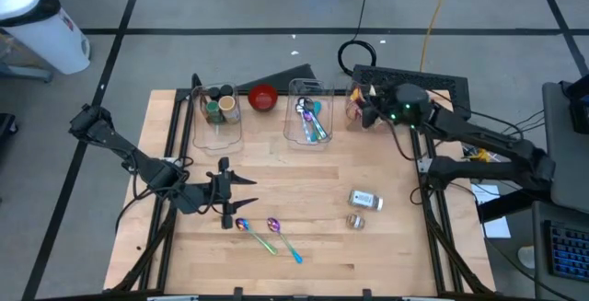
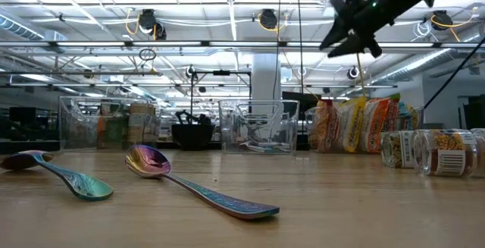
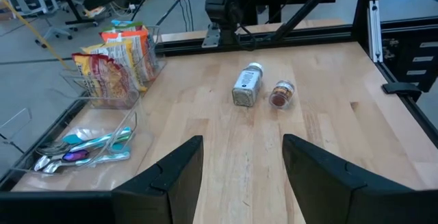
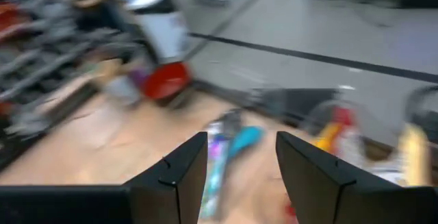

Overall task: Pick & Place Food Item
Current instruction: Put the right violet spoon into the middle transparent bin

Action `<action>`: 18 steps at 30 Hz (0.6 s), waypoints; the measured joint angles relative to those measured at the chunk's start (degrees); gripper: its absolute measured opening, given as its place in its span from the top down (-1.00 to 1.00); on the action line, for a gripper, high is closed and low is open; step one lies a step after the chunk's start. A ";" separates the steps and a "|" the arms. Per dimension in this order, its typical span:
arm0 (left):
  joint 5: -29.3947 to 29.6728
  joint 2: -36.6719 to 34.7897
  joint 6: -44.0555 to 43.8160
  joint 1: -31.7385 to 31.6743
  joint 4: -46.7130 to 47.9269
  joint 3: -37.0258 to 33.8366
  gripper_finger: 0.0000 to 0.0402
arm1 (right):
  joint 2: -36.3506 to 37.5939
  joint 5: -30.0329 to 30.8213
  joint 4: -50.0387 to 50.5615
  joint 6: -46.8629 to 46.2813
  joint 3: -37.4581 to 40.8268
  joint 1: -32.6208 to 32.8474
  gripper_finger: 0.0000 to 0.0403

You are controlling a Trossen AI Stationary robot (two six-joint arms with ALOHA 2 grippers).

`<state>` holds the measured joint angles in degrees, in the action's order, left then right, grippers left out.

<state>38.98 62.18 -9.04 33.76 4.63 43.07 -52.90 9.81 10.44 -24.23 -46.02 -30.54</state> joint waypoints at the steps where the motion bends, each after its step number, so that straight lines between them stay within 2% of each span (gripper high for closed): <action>1: 0.00 0.00 0.00 0.00 0.04 0.00 -0.04 | 0.85 -2.28 0.03 0.63 0.00 0.60 0.17; 5: -0.02 -0.01 0.70 0.09 0.67 0.00 -0.04 | 2.66 -10.10 -2.56 2.51 0.00 5.73 0.16; 8: -0.04 0.00 2.46 0.09 2.76 0.00 -0.04 | 2.32 -12.99 -6.32 3.82 0.00 12.57 0.14; 10: -0.10 0.01 3.18 0.09 4.52 0.00 -0.04 | 1.02 -12.27 -8.78 5.48 -0.04 18.31 0.14; 13: -0.15 0.01 3.32 0.07 5.62 0.00 -0.04 | -2.42 -7.98 -13.07 8.71 -0.04 26.83 0.14; 18: -0.14 0.01 3.35 0.07 5.67 0.00 -0.04 | -11.93 -0.95 -25.92 14.21 -0.04 37.66 0.14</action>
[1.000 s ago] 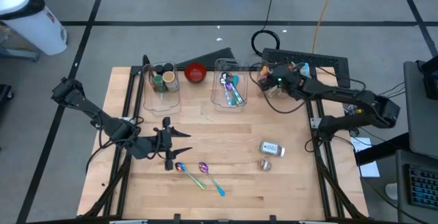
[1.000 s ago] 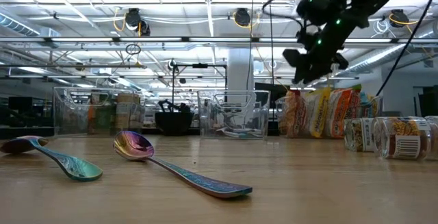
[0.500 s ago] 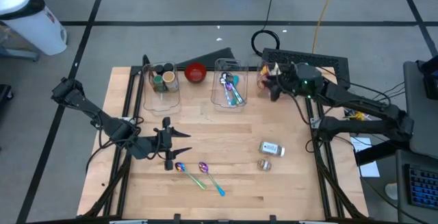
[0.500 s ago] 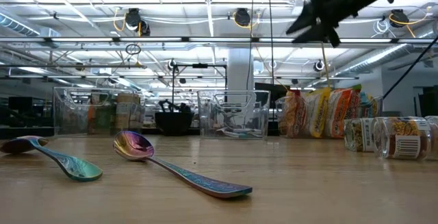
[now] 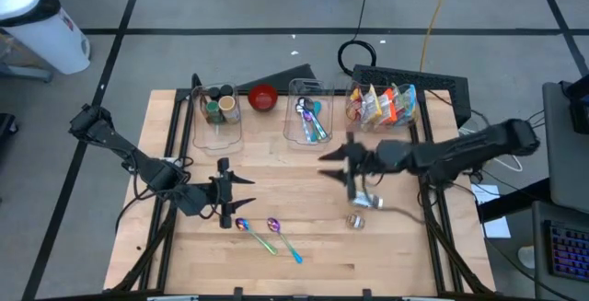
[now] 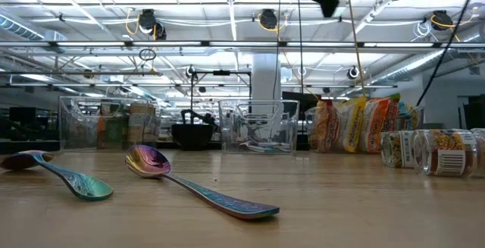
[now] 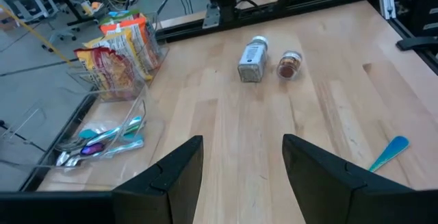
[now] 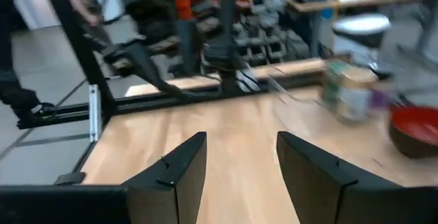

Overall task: Pick & Place Food Item
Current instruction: Put the right violet spoon into the middle transparent bin

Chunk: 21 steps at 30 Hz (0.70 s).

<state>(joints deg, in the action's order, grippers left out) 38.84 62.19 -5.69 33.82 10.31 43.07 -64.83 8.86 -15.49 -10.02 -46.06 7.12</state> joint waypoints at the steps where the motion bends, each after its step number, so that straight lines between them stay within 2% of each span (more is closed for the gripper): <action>1: 0.01 0.00 0.00 0.00 0.00 0.00 -0.04 | -2.32 0.43 -3.40 0.90 0.00 1.27 0.14; 5: 0.01 0.00 -0.38 0.00 -0.04 0.00 -0.04 | -11.38 1.55 -16.55 4.04 0.00 4.50 0.15; 9: 0.01 0.29 -0.94 -0.07 -0.08 0.00 -0.04 | -20.07 1.56 -25.07 5.27 0.00 6.18 0.17; 12: -1.26 1.12 -2.07 -0.07 0.27 0.02 -0.04 | -24.89 1.64 -26.40 4.15 -0.04 7.68 0.17; 16: -5.80 3.25 -2.35 -0.07 0.17 0.02 -0.04 | -29.71 3.24 -26.08 1.56 -1.69 10.94 0.17; 21: -8.85 7.65 -5.43 -0.07 -0.49 0.02 -0.04 | -35.32 8.07 -24.44 5.40 -9.15 17.27 0.17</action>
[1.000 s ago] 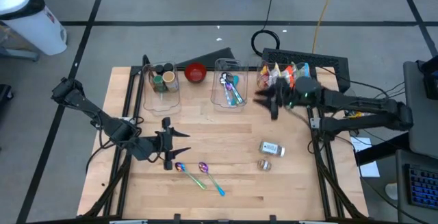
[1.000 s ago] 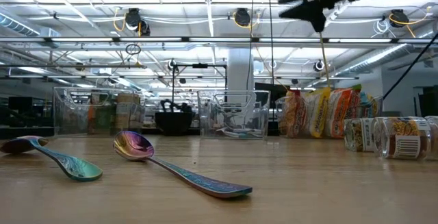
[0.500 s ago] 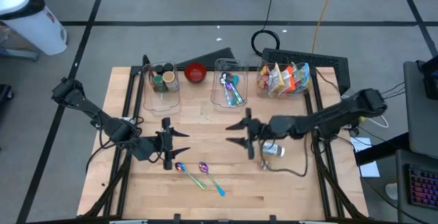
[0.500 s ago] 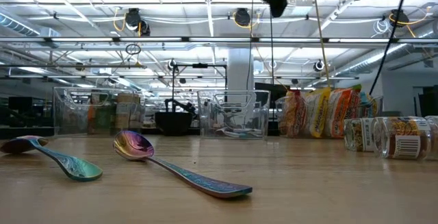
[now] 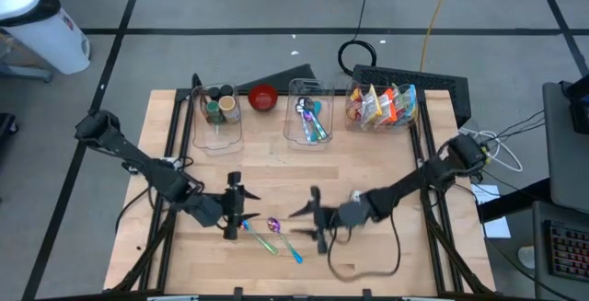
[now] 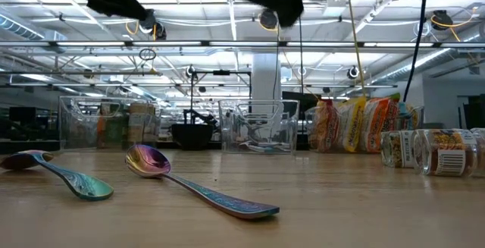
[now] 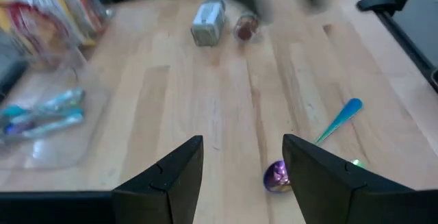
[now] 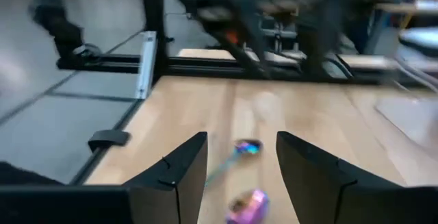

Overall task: Pick & Place Food Item
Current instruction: Put the right violet spoon into the middle transparent bin

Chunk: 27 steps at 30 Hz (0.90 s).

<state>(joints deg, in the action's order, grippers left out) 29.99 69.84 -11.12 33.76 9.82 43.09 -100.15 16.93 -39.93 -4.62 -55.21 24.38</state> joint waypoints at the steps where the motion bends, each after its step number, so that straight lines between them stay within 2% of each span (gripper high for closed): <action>1: 0.02 0.99 -1.15 0.00 -0.60 0.00 -0.04 | -1.07 1.42 1.06 1.32 -2.01 1.30 0.17; 7: 0.05 4.75 -7.49 2.24 -7.56 0.00 -0.04 | -6.20 10.69 13.49 2.70 -14.21 7.12 0.17; 13: 0.81 7.64 -11.65 9.32 -11.33 0.00 -0.04 | -11.27 11.80 17.75 -1.53 -22.46 10.60 0.17; 20: 8.21 9.72 -16.20 17.97 -14.39 0.00 -0.04 | -17.37 15.37 18.17 -4.59 -28.21 12.87 0.17; 24: 11.67 9.71 -19.21 21.31 -15.79 0.00 -0.04 | -20.46 16.60 20.01 -7.73 -30.46 13.77 0.17; 27: 14.48 9.71 -20.19 23.74 -16.98 0.00 -0.04 | -22.33 19.78 23.71 -10.87 -31.29 14.27 0.17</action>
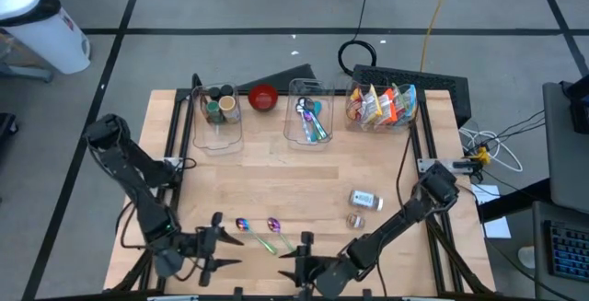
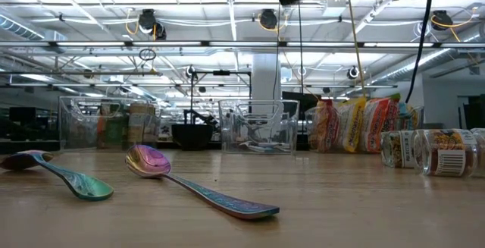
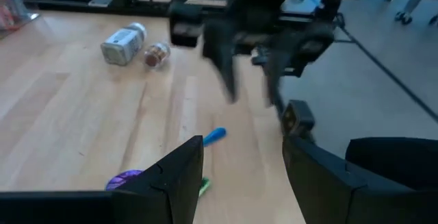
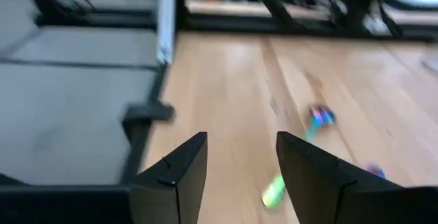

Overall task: Pick & Place Food Item
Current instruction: Put the right violet spoon into the middle transparent bin

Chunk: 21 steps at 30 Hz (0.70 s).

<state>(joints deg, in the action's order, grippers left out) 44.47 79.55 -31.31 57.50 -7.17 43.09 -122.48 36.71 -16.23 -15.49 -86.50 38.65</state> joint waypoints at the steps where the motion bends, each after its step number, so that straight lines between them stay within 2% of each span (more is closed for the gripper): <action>1: 0.79 0.06 -0.34 0.72 -0.22 0.00 -0.04 | -0.48 1.15 1.15 -1.29 -0.11 0.10 0.17; 5: 3.37 1.12 -1.62 2.27 -1.35 0.00 -0.04 | -1.73 5.70 5.56 -7.27 -0.13 -0.48 0.17; 7: 4.39 1.85 -1.83 2.70 -2.94 0.00 -0.04 | -2.16 5.86 6.23 -9.23 -0.13 -1.36 0.17; 11: 4.52 3.65 -1.64 2.72 -6.28 0.00 -0.04 | -2.48 1.54 7.44 -12.09 -0.13 -3.40 0.17; 21: 4.61 5.70 -2.19 2.87 -9.98 0.00 -0.04 | -2.40 -6.15 17.96 -21.24 -0.13 -7.15 0.17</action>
<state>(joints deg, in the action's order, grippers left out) 49.08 85.25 -33.50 60.37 -17.15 43.09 -124.88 30.56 1.74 -36.73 -86.63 31.50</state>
